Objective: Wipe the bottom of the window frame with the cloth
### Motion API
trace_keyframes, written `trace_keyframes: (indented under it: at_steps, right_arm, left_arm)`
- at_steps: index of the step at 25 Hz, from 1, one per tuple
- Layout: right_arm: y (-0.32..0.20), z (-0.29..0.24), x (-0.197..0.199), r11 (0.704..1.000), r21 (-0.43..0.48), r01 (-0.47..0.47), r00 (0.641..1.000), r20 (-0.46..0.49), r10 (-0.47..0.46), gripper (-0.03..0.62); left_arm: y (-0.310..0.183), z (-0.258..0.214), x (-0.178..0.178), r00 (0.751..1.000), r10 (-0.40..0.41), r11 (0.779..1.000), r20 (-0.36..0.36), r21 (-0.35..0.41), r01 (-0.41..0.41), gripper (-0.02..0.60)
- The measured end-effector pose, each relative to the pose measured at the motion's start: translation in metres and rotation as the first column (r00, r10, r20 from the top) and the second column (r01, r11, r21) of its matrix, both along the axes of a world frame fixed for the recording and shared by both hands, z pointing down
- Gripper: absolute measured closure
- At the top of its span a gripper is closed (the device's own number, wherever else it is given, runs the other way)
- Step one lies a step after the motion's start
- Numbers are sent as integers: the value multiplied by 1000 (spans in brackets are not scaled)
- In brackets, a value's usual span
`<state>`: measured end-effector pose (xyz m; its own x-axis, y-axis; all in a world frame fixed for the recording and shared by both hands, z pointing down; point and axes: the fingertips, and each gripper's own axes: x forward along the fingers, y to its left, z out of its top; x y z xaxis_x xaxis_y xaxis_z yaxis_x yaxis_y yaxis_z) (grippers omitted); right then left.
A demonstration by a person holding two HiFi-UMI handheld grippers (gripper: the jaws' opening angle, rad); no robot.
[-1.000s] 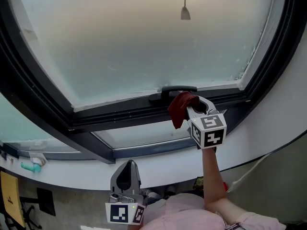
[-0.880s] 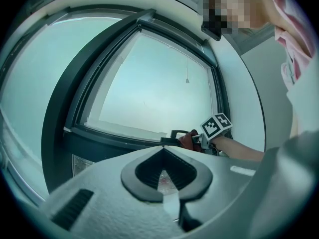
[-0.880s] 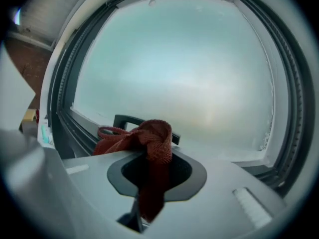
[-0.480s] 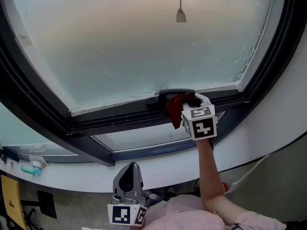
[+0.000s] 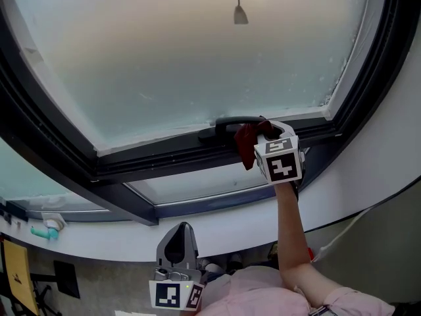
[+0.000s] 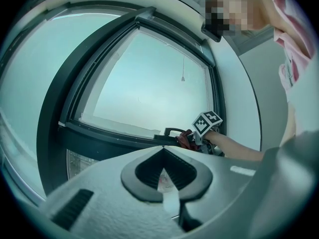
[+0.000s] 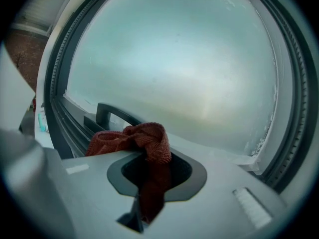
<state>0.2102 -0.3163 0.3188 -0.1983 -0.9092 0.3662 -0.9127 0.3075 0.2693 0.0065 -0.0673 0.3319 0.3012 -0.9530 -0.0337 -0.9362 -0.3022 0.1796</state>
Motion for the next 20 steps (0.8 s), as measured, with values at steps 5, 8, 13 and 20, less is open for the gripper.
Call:
trace_keyframes:
  at_steps: [5,8,13,20]
  right_arm:
    - [-14,-4,13,1000,18,-5,997,-71,6,525]
    - [-24,-6,11,999,38,20,996,-84,-17,525]
    - [-21,-5,10,995,66,69,997,-31,-68,526]
    - [-21,-5,10,995,52,89,996,-28,-88,526]
  left_arm:
    - [6,3,-5,1000,-29,1000,-1,0,29,586]
    - [7,4,-1,1000,-26,1000,0,-4,26,586]
    - [7,2,17,1000,17,1000,6,5,-17,586]
    - [9,4,29,999,33,999,19,-5,-33,586]
